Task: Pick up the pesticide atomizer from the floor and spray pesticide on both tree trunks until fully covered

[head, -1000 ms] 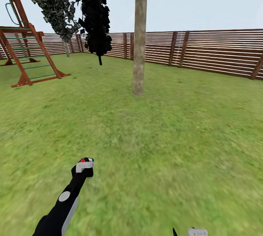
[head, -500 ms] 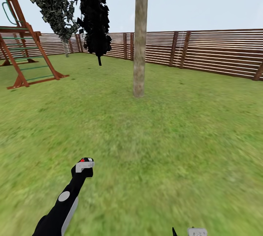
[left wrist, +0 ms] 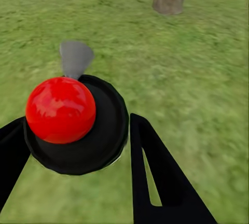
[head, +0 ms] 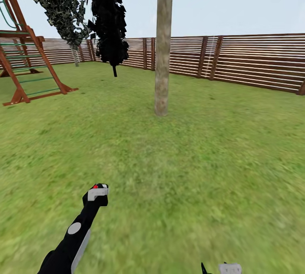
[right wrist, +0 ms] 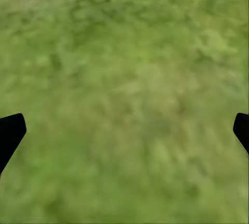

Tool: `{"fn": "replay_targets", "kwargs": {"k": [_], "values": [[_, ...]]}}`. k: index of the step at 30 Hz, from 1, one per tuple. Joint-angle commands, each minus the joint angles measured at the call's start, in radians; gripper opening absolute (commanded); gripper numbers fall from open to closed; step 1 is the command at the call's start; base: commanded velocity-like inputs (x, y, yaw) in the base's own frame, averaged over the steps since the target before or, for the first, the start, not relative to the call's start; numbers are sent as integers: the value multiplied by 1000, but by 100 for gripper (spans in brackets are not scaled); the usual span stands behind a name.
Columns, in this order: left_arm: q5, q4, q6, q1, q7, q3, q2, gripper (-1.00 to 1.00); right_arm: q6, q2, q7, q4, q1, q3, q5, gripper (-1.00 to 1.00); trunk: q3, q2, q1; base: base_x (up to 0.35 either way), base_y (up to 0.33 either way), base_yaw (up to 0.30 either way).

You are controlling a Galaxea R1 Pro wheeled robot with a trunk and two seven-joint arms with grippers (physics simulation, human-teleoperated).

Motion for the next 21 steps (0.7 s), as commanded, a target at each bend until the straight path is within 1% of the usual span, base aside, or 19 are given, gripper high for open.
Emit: {"fn": "replay_targets", "kwargs": {"k": [1,6,11,21], "values": [[0,-1,0,0,0,0,0,-100,0,0,0,1,0,0,0,100,0,0,0,339,0,0],[-1,-6,0,0,0,1,1,-100,0,0,-1,1,0,1,0,100,0,0,0,340,0,-18],[0,-4,0,0,-1,1,2,-100,0,1,-1,1,0,1,0,100,3,0,0,339,0,-164],[1,-7,0,1,-1,1,3,-100,0,2,-2,1,0,1,-1,100,3,0,0,340,0,-5]]}}
